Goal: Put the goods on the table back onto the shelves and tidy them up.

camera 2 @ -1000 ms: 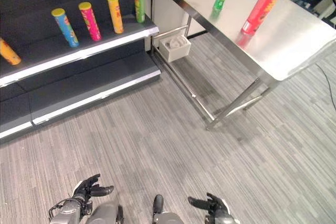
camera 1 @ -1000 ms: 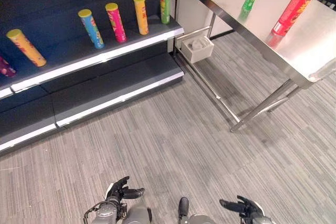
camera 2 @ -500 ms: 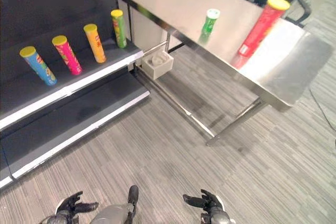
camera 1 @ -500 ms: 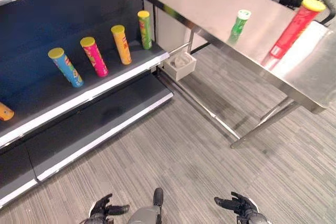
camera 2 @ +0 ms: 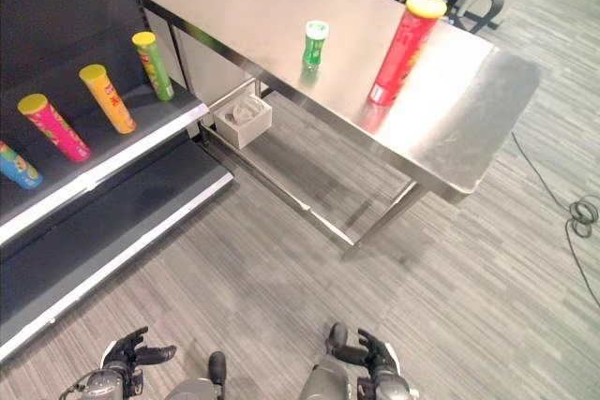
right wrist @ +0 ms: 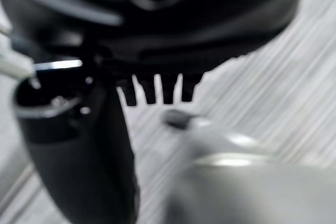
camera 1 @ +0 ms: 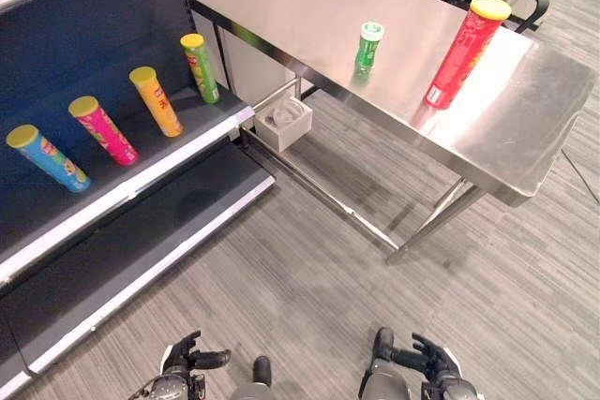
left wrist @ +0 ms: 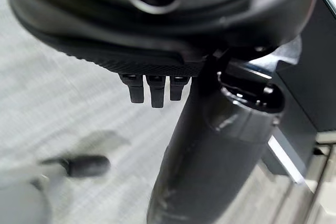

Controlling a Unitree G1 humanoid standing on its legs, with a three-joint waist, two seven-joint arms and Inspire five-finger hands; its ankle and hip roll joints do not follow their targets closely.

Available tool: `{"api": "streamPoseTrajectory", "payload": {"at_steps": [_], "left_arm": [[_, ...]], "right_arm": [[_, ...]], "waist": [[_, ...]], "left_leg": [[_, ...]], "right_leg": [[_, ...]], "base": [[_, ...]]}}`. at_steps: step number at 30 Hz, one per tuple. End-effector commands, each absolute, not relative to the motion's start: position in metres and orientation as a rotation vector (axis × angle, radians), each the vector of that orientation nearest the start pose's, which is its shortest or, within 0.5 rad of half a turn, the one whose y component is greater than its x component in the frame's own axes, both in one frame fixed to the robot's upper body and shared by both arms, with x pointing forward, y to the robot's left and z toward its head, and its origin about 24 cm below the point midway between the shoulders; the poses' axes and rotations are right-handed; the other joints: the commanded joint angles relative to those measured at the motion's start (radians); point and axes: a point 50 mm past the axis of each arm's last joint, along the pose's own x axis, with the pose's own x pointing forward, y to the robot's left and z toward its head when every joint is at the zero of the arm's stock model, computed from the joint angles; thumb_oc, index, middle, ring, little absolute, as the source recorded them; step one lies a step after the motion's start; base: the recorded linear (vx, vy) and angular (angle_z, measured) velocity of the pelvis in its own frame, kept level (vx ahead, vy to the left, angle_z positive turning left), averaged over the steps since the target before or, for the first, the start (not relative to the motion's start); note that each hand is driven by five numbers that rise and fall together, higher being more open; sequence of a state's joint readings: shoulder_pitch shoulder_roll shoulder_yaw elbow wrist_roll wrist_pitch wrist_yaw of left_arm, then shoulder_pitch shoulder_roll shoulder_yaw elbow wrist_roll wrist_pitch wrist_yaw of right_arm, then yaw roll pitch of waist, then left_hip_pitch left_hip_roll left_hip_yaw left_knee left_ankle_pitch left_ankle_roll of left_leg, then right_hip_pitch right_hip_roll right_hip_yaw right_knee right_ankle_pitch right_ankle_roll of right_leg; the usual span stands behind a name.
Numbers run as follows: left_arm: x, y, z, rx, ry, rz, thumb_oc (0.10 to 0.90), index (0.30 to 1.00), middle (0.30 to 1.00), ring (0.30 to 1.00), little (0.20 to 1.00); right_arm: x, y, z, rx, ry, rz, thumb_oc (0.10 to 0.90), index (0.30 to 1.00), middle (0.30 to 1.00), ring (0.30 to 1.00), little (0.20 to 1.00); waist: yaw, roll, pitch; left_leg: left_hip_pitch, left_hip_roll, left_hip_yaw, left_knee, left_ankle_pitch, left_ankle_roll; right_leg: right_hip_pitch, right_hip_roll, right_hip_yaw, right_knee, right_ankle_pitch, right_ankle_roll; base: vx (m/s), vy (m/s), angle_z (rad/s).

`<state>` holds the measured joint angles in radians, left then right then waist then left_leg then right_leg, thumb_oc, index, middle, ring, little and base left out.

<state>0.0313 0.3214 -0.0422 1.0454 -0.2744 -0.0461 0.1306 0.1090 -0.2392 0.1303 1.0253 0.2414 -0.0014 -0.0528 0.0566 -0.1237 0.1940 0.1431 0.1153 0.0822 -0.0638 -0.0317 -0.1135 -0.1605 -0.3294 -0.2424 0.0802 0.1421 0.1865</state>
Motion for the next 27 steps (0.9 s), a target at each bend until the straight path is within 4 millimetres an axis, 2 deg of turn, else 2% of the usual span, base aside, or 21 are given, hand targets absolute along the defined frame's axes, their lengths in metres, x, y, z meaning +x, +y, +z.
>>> {"api": "streamPoseTrajectory", "payload": {"at_steps": [1,8,9,10,11,12,13,16,17,18,21,22,24,27], "left_arm": [[0.153,0.263,-0.123,0.130,0.858,0.333,0.800,0.900,0.900,0.900,0.900],[0.153,0.263,-0.123,0.130,0.858,0.333,0.800,0.900,0.900,0.900,0.900],[0.153,0.261,-0.123,0.083,0.843,0.348,0.800,0.900,0.900,0.900,0.900],[0.156,0.249,-0.124,0.041,0.829,0.330,0.800,0.900,0.900,0.900,0.900],[0.155,0.246,-0.124,0.021,0.828,0.318,0.800,0.900,0.900,0.900,0.900],[0.159,0.242,-0.123,0.020,0.822,0.303,0.800,0.900,0.900,0.900,0.900],[0.159,0.236,-0.126,0.047,0.839,0.267,0.800,0.900,0.900,0.900,0.900],[0.159,0.236,-0.126,0.047,0.840,0.267,0.800,0.900,0.900,0.900,0.900],[0.158,0.236,-0.127,0.061,0.848,0.254,0.800,0.900,0.900,0.900,0.900],[0.150,0.237,-0.130,0.069,0.876,0.244,0.800,0.900,0.900,0.900,0.900],[0.150,0.237,-0.130,0.069,0.876,0.244,0.800,0.900,0.900,0.900,0.900],[0.141,0.236,-0.136,0.081,0.921,0.245,0.800,0.900,0.900,0.900,0.900],[0.138,0.243,-0.137,0.096,0.937,0.269,0.800,0.900,0.900,0.900,0.900],[0.138,0.243,-0.137,0.096,0.937,0.269,0.800,0.900,0.900,0.900,0.900]], "right_arm": [[0.142,-0.263,-0.129,-0.188,0.947,-0.247,0.800,0.900,0.900,0.900,0.900],[0.142,-0.263,-0.129,-0.188,0.947,-0.247,0.800,0.900,0.900,0.900,0.900],[0.141,-0.269,-0.126,-0.187,0.939,-0.265,0.800,0.900,0.900,0.900,0.900],[0.154,-0.278,-0.117,-0.180,0.878,-0.298,0.800,0.900,0.900,0.900,0.900],[0.157,-0.281,-0.112,-0.176,0.839,-0.306,0.800,0.900,0.900,0.900,0.900],[0.154,-0.284,-0.112,-0.179,0.853,-0.316,0.800,0.900,0.900,0.900,0.900],[0.152,-0.282,-0.114,-0.164,0.861,-0.323,0.800,0.900,0.900,0.900,0.900],[0.152,-0.282,-0.114,-0.164,0.861,-0.322,0.800,0.900,0.900,0.900,0.900],[0.152,-0.282,-0.114,-0.171,0.864,-0.323,0.800,0.900,0.900,0.900,0.900],[0.155,-0.280,-0.113,-0.182,0.856,-0.304,0.800,0.900,0.900,0.900,0.900],[0.155,-0.280,-0.114,-0.182,0.856,-0.304,0.800,0.900,0.900,0.900,0.900],[0.153,-0.275,-0.117,-0.172,0.867,-0.302,0.800,0.900,0.900,0.900,0.900],[0.152,-0.269,-0.121,-0.175,0.890,-0.280,0.800,0.900,0.900,0.900,0.900],[0.152,-0.269,-0.121,-0.175,0.890,-0.280,0.800,0.900,0.900,0.900,0.900]], "waist": [[-0.009,0.043,0.045],[-0.009,0.043,0.045],[-0.009,0.050,0.042],[-0.013,0.075,0.057],[-0.011,0.067,0.088],[0.001,0.070,0.095],[0.002,0.087,0.081],[0.002,0.087,0.081],[0.022,0.111,0.075],[0.022,0.130,0.066],[0.024,0.130,0.069],[0.005,0.123,0.048],[0.003,0.111,0.041],[0.003,0.111,0.041]], "left_leg": [[0.031,0.008,-0.045,-0.018,-0.018,0.002],[0.031,0.008,-0.045,-0.018,-0.018,0.002],[0.029,0.054,-0.068,0.008,-0.021,-0.009],[-0.045,0.105,-0.097,0.154,0.039,-0.031],[-0.160,0.161,-0.041,0.409,0.168,-0.021],[-0.221,0.067,-0.056,0.402,0.098,-0.004],[-0.272,-0.001,-0.018,0.161,0.098,0.008],[-0.272,-0.001,-0.018,0.160,0.098,0.008],[-0.312,-0.050,-0.077,0.053,0.184,0.001],[-0.291,-0.079,-0.052,-0.003,0.211,-0.006],[-0.287,-0.078,-0.050,-0.004,0.210,-0.006],[-0.227,-0.091,-0.034,-0.013,0.179,0.011],[-0.200,-0.103,-0.014,-0.002,0.139,0.042],[-0.200,-0.102,-0.014,-0.002,0.139,0.042]], "right_leg": [[0.098,0.067,-0.008,-0.148,0.050,0.054],[0.098,0.067,-0.008,-0.148,0.050,0.054],[0.102,0.093,-0.021,-0.127,0.022,0.034],[0.137,0.163,-0.063,-0.143,-0.043,-0.011],[0.222,0.220,-0.097,-0.168,-0.111,-0.079],[0.234,0.225,-0.098,-0.168,-0.145,-0.078],[0.234,0.233,-0.107,-0.168,-0.153,-0.067],[0.233,0.233,-0.107,-0.168,-0.153,-0.067],[0.244,0.259,-0.097,-0.168,-0.166,-0.068],[0.281,0.276,-0.068,-0.168,-0.192,-0.073],[0.283,0.275,-0.066,-0.168,-0.192,-0.073],[0.318,0.241,-0.052,-0.168,-0.195,-0.062],[0.320,0.207,-0.031,-0.141,-0.195,-0.045],[0.320,0.207,-0.031,-0.141,-0.195,-0.045]], "base": [[0.00,0.000,0.48],[0.02,-0.036,-0.16],[0.28,-0.692,0.27],[0.49,-1.194,0.38],[0.45,-1.089,0.84],[0.48,-0.662,1.47],[0.27,-0.161,1.28],[0.10,0.001,-0.20],[0.40,0.139,-0.45],[0.40,0.139,-0.15],[0.17,0.114,-0.53],[0.30,0.274,-1.06],[0.25,0.272,-0.68],[0.07,0.102,-0.11]]}}
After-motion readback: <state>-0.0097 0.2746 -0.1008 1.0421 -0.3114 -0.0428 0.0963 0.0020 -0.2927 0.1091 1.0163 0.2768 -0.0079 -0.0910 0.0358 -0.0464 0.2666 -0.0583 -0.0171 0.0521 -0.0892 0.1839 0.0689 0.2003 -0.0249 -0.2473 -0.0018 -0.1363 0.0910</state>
